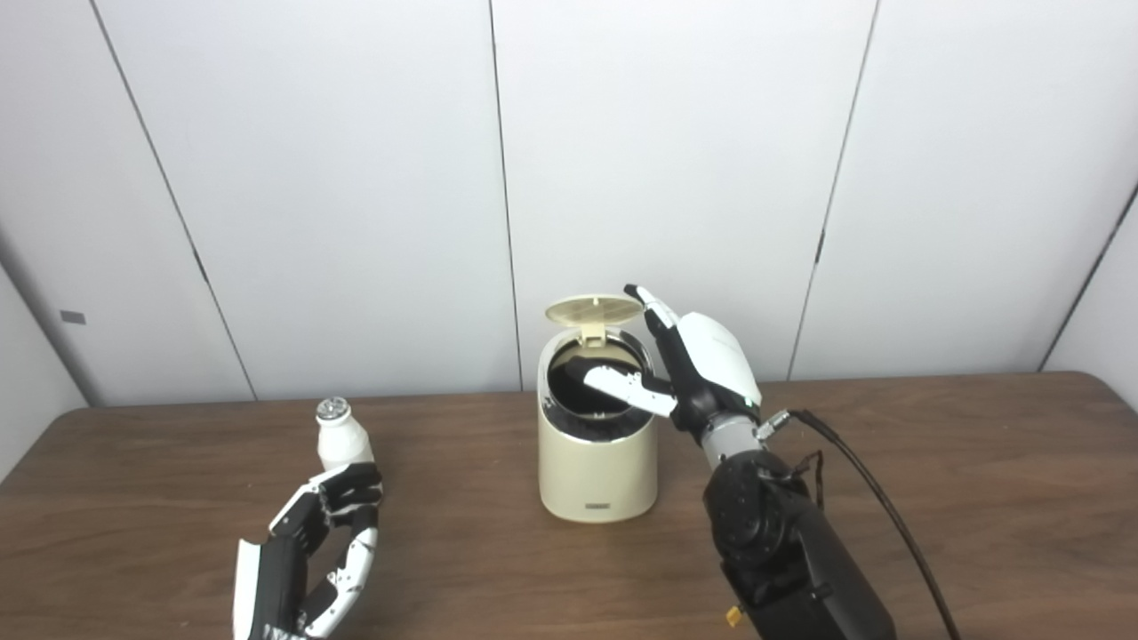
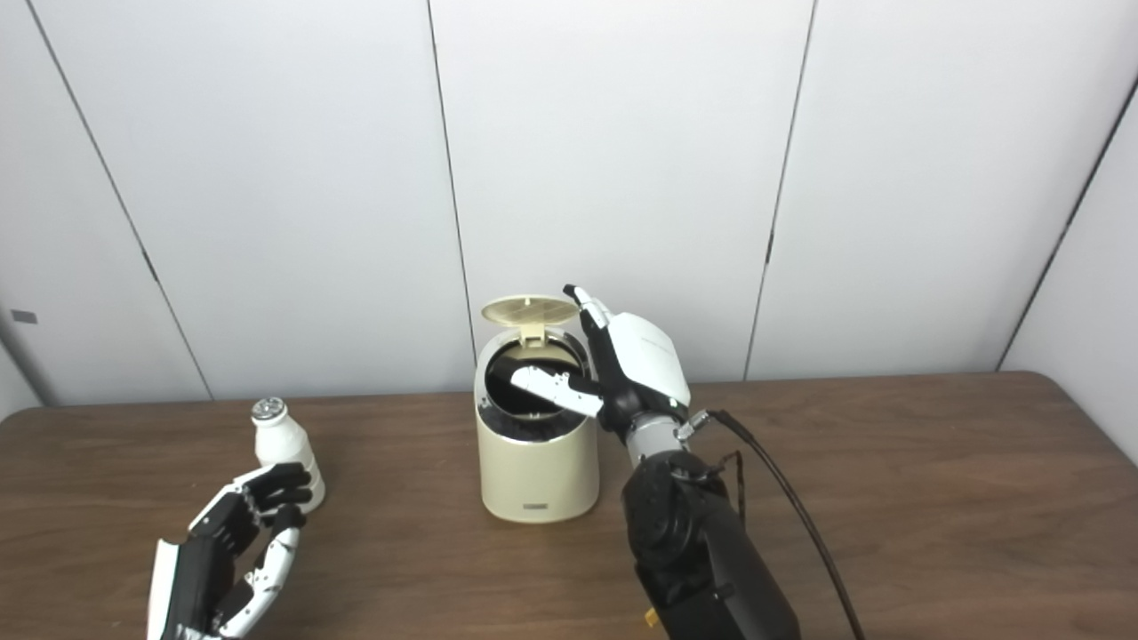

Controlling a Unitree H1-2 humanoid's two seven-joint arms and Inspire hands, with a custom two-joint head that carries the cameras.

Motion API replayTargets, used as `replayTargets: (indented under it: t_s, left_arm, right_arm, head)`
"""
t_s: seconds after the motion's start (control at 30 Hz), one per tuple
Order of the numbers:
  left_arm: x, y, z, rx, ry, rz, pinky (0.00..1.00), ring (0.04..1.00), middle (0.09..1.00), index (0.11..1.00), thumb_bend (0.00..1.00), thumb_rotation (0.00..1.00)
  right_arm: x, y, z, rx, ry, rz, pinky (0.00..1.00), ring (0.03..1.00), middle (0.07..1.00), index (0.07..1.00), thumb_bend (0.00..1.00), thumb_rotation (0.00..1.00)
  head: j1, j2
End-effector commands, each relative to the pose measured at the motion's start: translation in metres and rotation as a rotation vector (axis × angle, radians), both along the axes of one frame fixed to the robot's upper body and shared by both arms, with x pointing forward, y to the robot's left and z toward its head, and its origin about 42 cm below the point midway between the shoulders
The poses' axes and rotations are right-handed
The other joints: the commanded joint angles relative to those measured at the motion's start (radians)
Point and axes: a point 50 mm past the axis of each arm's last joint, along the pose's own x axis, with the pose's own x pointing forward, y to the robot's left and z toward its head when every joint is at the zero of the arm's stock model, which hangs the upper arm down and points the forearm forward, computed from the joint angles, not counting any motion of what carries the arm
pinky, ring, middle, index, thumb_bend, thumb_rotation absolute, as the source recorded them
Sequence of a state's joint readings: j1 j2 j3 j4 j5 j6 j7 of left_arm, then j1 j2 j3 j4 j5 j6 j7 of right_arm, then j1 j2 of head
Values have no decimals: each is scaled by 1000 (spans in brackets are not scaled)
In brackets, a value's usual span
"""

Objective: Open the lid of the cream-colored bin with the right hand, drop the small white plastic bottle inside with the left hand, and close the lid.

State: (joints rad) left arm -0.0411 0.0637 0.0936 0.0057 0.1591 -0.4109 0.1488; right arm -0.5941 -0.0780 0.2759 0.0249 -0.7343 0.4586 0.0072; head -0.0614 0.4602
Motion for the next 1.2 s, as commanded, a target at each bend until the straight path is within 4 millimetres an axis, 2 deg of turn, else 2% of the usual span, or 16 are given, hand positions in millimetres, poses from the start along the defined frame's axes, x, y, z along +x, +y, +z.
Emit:
replayTargets:
  t_s: [0.0,0.17,0.23,0.27,0.3,0.33,0.37,0.4,0.5,0.6,0.77,0.9,1.0,1.03,1.07,1.17]
  left_arm:
    - [7,-1,13,2,-76,-15,565,658,693,694,253,271]
    - [7,-1,13,7,-73,-13,566,662,694,696,246,250]
    - [8,0,12,7,-75,-12,563,660,695,696,244,245]
    - [8,0,12,7,-75,-11,563,661,696,696,247,244]
    - [8,0,12,7,-75,-10,562,660,695,696,248,244]
    - [8,0,12,8,-75,-8,561,660,695,695,249,245]
    - [8,1,12,9,-76,-5,560,658,693,694,248,245]
    - [8,1,12,10,-77,-4,562,659,693,694,250,246]
    - [10,3,11,-4,-81,2,564,661,694,694,261,269]
    - [11,4,12,0,-84,13,572,666,698,697,261,270]
    - [12,6,16,1,-100,20,564,658,693,695,256,306]
    - [10,10,20,-33,-115,28,567,668,696,699,259,316]
    - [7,17,22,-49,-143,121,527,621,650,649,340,203]
    - [6,21,23,-46,-155,169,513,602,631,628,380,147]
    - [5,24,23,-47,-166,207,475,557,589,548,450,95]
    - [2,30,24,-73,-185,287,443,504,529,495,500,59]
  right_arm:
    - [-2,-1,21,10,-86,37,823,912,944,942,985,978]
    - [-11,-10,14,35,-97,44,837,936,963,963,1000,935]
    - [-17,-12,11,94,-159,13,793,921,959,953,1000,829]
    - [-21,-14,8,125,-238,-20,709,859,915,906,975,735]
    - [-24,-14,6,144,-294,-43,632,792,859,851,900,612]
    - [-28,-17,3,169,-390,-66,593,757,831,823,862,549]
    - [-31,-21,-1,197,-472,-77,526,681,753,750,715,368]
    - [-32,-23,-4,217,-524,-81,488,638,712,708,620,262]
    - [-40,-35,-15,305,-620,-89,403,548,653,649,413,99]
    - [-50,-51,-28,336,-683,-105,350,493,628,627,328,78]
    - [-68,-80,-59,381,-728,-95,398,533,619,645,354,194]
    - [-83,-94,-78,385,-724,-78,451,569,640,642,376,197]
    - [-94,-101,-93,360,-693,-74,310,436,597,652,388,51]
    - [-97,-103,-97,353,-675,-75,278,404,581,653,388,49]
    - [-101,-103,-101,352,-661,-78,258,385,589,653,386,68]
    - [-105,-103,-106,356,-637,-84,297,429,622,644,393,41]
  head:
    - [0,1]
    - [4,-3]
    - [5,-4]
    - [6,-4]
    - [8,-5]
    - [11,-6]
    - [11,-7]
    - [11,-9]
    - [10,-16]
    - [10,-21]
    - [13,-28]
    - [20,-30]
    - [25,-35]
    - [27,-36]
    - [28,-37]
    - [36,-42]
